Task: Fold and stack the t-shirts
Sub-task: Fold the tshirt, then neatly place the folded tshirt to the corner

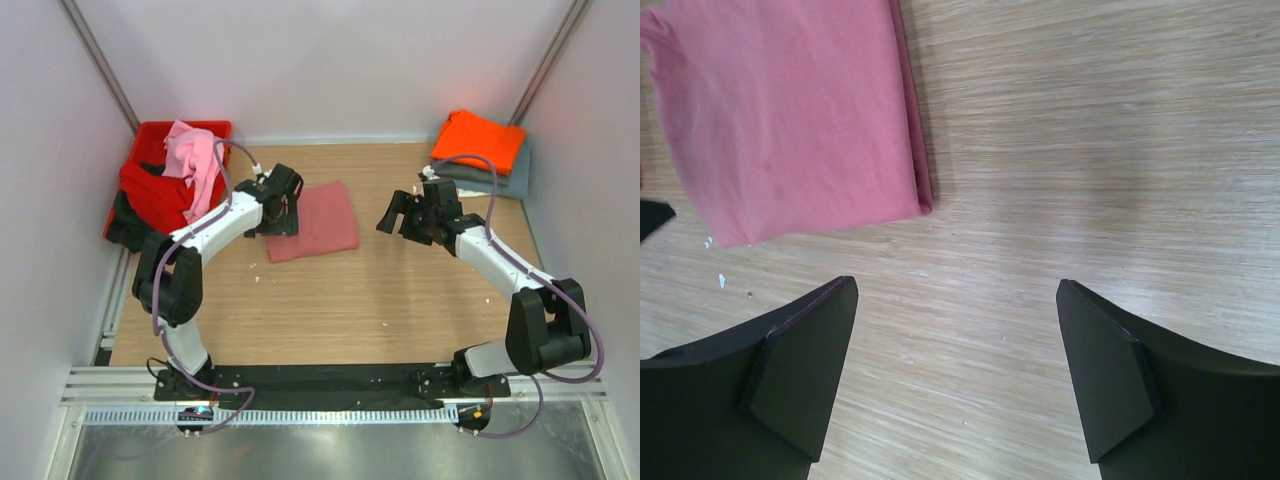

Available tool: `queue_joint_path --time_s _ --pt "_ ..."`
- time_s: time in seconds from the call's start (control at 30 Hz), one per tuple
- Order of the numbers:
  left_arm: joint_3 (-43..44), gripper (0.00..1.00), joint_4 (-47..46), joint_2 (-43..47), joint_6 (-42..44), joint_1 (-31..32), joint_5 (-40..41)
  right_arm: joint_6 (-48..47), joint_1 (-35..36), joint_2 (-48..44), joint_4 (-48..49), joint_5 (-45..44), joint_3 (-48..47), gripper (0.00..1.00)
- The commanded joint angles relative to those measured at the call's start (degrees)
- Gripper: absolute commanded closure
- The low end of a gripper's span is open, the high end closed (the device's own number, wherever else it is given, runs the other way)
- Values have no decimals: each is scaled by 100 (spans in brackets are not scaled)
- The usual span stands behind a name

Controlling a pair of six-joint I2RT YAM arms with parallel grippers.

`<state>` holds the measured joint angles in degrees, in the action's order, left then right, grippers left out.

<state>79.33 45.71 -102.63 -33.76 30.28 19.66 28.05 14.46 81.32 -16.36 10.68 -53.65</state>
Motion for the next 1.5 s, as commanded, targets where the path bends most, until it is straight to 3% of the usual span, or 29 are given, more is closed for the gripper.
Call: queue_joint_path --time_s 0.0,0.1,0.27,0.5,0.63,0.67,0.73,0.77,0.87,0.9,1.03,1.07,1.2,1.47 --pt "679 14 228 -441 80 -250 328 -160 -13 -467 -191 -101 21 13" --pt "1144 11 51 -951 80 -741 -293 -212 -22 -713 -341 -83 152 13" --pt "1164 7 -589 -1320 36 -1121 -831 -213 -13 -1179 -526 13 495 12" --pt "1559 13 -1108 -2155 -210 -1472 -1533 -160 -13 -1742 -517 207 970 12" --pt "1944 25 -1363 -2655 -97 -1543 -2131 -195 -13 -1926 -614 207 1093 12" --pt "2033 34 -1398 -2744 -9 -1543 -2307 -160 -5 -1970 -631 207 1119 12" --pt "2374 41 -1460 -2981 237 -1534 -3033 -107 -4 -2076 -623 189 1233 12" --pt "2638 52 -1408 -3226 499 -1517 -3430 -55 -4 -2181 -597 128 1321 12" --pt "2895 58 -1276 -3465 991 -1429 -3749 77 -13 -2217 -465 -56 1462 12" --pt "2921 57 -1275 -3466 1098 -1350 -3881 147 4 -2173 -317 -13 1489 11" --pt "3376 26 -882 -3378 1504 -1165 -3595 297 -4 -1629 307 320 1402 9" --pt "3587 23 -689 -3395 1486 -1156 -3401 332 -4 -1463 352 312 1288 9" --pt "4642 18 567 -3194 1136 -1165 -2363 622 -22 -601 940 356 795 6" --pt "4197 13 1220 -1385 862 -1095 -1580 1280 -75 1271 1609 207 -268 6"
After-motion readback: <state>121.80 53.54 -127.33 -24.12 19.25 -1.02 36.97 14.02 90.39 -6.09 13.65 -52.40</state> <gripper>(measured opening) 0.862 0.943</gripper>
